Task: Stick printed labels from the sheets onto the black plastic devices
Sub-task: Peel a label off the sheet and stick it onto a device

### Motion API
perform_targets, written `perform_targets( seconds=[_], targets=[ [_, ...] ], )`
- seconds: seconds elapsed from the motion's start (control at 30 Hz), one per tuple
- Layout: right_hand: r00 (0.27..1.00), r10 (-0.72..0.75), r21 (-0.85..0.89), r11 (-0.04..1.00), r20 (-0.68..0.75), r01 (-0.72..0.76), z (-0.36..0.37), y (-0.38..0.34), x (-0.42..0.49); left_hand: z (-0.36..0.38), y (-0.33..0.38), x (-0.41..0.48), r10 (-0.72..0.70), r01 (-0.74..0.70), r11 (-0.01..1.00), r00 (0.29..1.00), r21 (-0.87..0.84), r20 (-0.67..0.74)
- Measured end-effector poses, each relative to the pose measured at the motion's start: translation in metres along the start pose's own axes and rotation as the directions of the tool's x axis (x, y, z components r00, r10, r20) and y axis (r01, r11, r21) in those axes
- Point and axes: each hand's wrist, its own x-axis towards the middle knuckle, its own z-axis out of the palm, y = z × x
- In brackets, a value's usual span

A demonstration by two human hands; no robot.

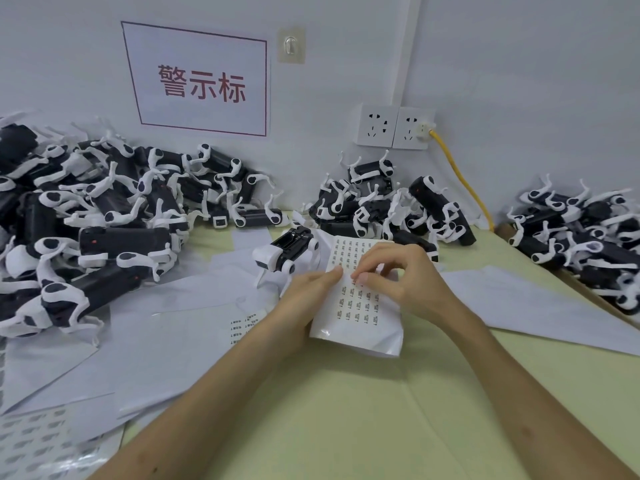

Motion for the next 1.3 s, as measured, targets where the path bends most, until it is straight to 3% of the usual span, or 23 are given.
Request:
perform_targets(
  seconds=[0.17, 0.3, 0.4, 0.53, 0.77, 0.93, 1.1, 1.3],
  targets=[
    [1.0, 0.028, 0.235, 0.972, 0.013, -0.03, -0.006, -0.002, 0.002, 0.001, -0.003, -0.002, 0.145, -0.118, 0.938, 0.988, 0.326, -0.059],
    [0.997, 0.071, 0.321, 0.945, -0.011, -0.064, -0.007, 0.001, 0.004, 0.004, -0.004, -0.004, 0.347, -0.288, 0.853, 0.936, 0.435, -0.061],
    [0.996, 0.091, 0.357, 0.931, -0.015, -0.079, -0.007, 0.004, 0.005, 0.002, 0.002, -0.005, 0.426, -0.381, 0.839, 0.904, 0.388, -0.035],
    [0.995, 0.092, 0.367, 0.925, 0.024, -0.094, -0.004, 0.005, 0.006, 0.001, 0.007, -0.007, 0.374, -0.37, 0.919, 0.927, 0.135, -0.011],
    [0.996, 0.083, 0.306, 0.948, 0.02, -0.085, -0.002, 0.004, 0.005, 0.0, 0.007, -0.006, 0.378, -0.372, 0.923, 0.924, 0.093, -0.052],
    [0.997, 0.054, 0.118, 0.992, -0.063, -0.046, 0.002, 0.007, 0.005, 0.0, 0.007, -0.007, 0.396, -0.383, 0.91, 0.916, 0.161, -0.059],
    [0.979, -0.054, -0.04, 0.998, -0.198, 0.047, 0.006, 0.005, 0.002, 0.003, 0.003, -0.009, 0.516, -0.459, 0.791, 0.856, 0.406, -0.038],
    [0.982, -0.123, -0.125, 0.987, -0.143, 0.105, 0.012, 0.005, 0.003, 0.005, -0.005, -0.005, 0.625, -0.458, 0.574, 0.78, 0.679, -0.001]
  ],
)
